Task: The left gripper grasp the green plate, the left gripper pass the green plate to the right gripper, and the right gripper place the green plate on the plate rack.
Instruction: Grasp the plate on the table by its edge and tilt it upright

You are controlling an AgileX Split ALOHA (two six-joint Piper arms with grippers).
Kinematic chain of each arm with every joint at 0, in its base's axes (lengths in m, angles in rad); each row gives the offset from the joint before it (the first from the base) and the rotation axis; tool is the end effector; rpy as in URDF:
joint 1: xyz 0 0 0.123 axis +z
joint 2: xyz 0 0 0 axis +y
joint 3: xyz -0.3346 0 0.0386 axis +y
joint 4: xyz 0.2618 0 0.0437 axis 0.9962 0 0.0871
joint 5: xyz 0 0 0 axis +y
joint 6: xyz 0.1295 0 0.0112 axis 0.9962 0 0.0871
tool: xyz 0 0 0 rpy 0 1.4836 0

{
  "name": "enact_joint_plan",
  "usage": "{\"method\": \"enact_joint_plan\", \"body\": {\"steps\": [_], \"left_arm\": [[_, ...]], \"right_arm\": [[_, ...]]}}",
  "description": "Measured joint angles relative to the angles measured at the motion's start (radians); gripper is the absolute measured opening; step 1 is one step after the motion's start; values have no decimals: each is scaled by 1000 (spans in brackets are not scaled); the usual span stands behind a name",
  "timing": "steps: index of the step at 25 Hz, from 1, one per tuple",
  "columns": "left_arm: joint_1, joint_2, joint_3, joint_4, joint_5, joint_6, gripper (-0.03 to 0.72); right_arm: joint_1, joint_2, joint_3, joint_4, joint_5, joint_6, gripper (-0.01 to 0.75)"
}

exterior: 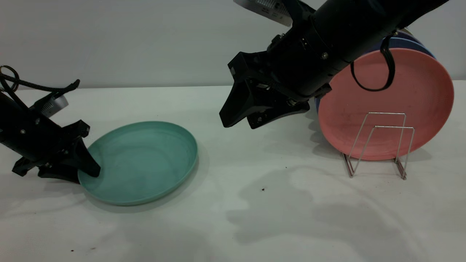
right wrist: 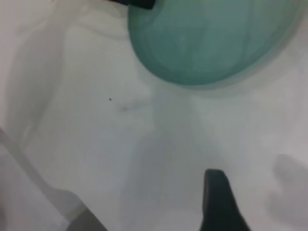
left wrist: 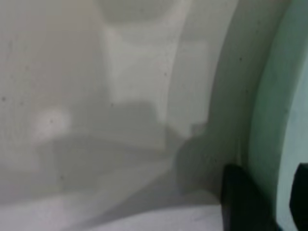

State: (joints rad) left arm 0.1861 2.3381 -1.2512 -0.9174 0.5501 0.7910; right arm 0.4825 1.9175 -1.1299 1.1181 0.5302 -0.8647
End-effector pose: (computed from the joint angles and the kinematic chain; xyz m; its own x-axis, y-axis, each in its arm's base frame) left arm 0.4479 0.0293 0.0101 -0.9552 -0.2243 -0.1929 -0.1276 0.9007 -0.4153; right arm 0.3559 0.2533 0.1756 -0.8319 -0.2432 -0.4989 -0.4970 0.7265 0.4746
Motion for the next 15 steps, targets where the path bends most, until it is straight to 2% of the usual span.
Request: {"method": "enact_joint_plan", "body": {"steps": [3, 10, 12, 15], "left_arm": [[0, 0, 0, -17, -2, 0, 250], [0, 0, 0, -28, -33, 0, 234], [0, 0, 0, -29, -40, 0, 190], [-1, 0, 0, -36, -47, -2, 85]], "right_arm": [[-28, 22, 0, 2, 3, 20, 462], [-109, 50, 0, 3, 43, 21, 462], [-129, 51, 0, 4, 45, 21, 462], [-143, 54, 0, 4, 55, 19, 462]]}}
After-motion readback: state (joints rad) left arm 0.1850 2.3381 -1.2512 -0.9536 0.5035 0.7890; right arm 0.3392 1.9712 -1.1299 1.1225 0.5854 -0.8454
